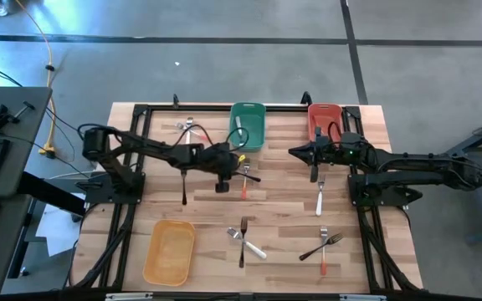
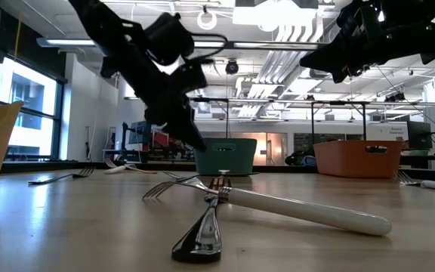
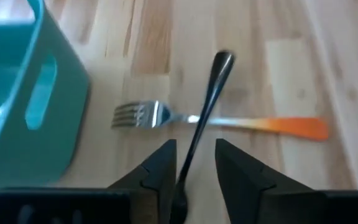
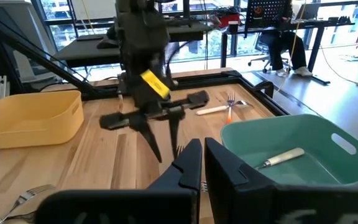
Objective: Sort silverware by color (type)
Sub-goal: Put the black fork into the yellow bin
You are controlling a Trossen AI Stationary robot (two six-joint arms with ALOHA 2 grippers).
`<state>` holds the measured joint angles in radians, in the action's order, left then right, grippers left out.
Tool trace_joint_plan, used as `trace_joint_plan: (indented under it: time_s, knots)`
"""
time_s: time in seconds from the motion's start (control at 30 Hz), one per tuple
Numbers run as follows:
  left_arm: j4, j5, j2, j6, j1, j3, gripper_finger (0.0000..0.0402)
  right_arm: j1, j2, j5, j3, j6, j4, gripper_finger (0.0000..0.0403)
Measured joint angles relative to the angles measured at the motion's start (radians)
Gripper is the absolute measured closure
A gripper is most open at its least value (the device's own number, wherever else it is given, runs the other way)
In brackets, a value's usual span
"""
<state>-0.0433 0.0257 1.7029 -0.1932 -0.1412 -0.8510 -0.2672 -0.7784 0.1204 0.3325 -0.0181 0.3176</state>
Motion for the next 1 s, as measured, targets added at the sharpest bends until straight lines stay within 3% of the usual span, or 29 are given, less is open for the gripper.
trace_joint_plan:
  time_s: [0.2,0.67,1.0]
  knots:
    - [-0.006,-0.044,0.055,-0.001,-0.018,-0.004,0.0277,0.000,0.000,0.000,0.000,0.000,0.000,0.0399]
    - [-0.046,-0.032,0.118,-0.027,-0.049,-0.004,0.0275,0.000,0.000,0.000,0.000,-0.008,0.000,0.0399]
    - [-0.037,-0.058,0.137,-0.053,-0.051,-0.006,0.0325,0.000,0.000,-0.001,0.000,-0.008,0.000,0.0399]
